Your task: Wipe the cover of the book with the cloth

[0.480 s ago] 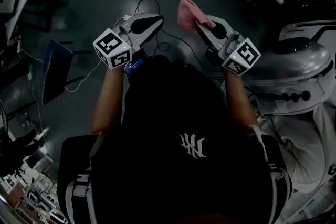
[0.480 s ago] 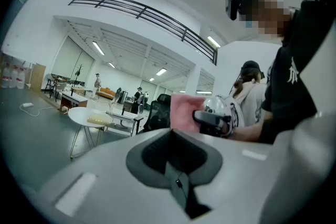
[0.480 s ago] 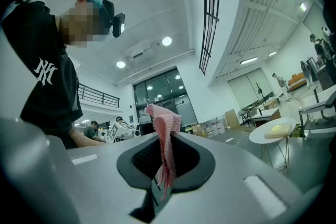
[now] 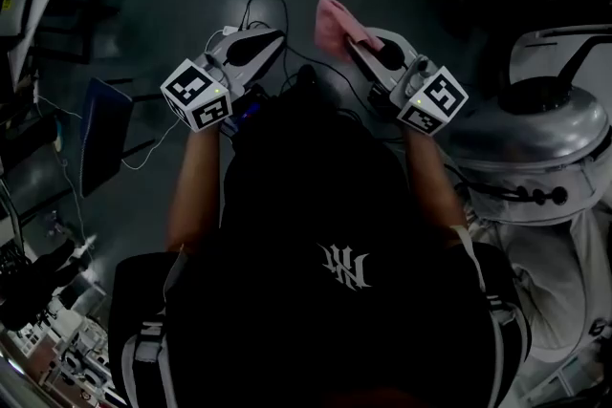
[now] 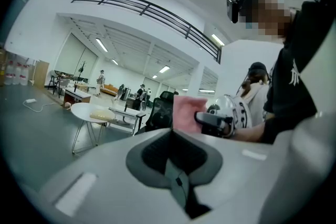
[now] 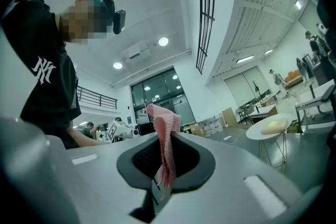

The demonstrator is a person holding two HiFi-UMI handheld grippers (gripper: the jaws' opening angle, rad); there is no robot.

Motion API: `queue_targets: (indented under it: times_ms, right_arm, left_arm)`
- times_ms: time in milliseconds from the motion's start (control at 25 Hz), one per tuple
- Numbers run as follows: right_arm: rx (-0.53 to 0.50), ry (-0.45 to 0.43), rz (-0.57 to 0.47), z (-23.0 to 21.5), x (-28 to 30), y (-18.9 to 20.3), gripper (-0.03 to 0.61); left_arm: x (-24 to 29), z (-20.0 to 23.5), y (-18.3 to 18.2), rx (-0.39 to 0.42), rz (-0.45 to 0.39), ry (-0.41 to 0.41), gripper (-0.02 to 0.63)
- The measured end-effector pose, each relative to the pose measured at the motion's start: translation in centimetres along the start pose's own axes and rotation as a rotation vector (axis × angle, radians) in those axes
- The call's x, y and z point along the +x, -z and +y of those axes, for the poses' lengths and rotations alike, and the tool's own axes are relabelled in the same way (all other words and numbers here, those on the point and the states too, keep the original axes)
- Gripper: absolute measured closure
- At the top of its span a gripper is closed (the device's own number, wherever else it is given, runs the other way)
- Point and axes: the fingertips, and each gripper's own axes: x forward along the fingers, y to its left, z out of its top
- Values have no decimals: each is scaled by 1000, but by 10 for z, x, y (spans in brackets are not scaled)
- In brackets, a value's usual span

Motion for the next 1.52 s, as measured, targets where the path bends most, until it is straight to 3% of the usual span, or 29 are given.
queue_targets:
  times_ms: [200,440,760,1040,1200,1520]
  right_arm:
    - [15,45,6,-19,-6,6,568]
    - [24,62,17,-77,5,0,568]
    - [-3,63,79,-189,68,-55,566]
    - [-8,113,88,-277,119,-86,566]
    - [-22,152,74,-330,144,-97,566]
    - [5,222,57,-416,173,-108,566]
  left_arm:
    - [15,11,13,-34,12,3,609]
    - [67,56,7,-32,26,30,609]
    - [142,178,-67,-35,0,16,609]
    - [183,265,-122,-8,-4,53,609]
    - [204,315,-141,12,6,66,609]
    - [247,392,-154,-23,51,84,609]
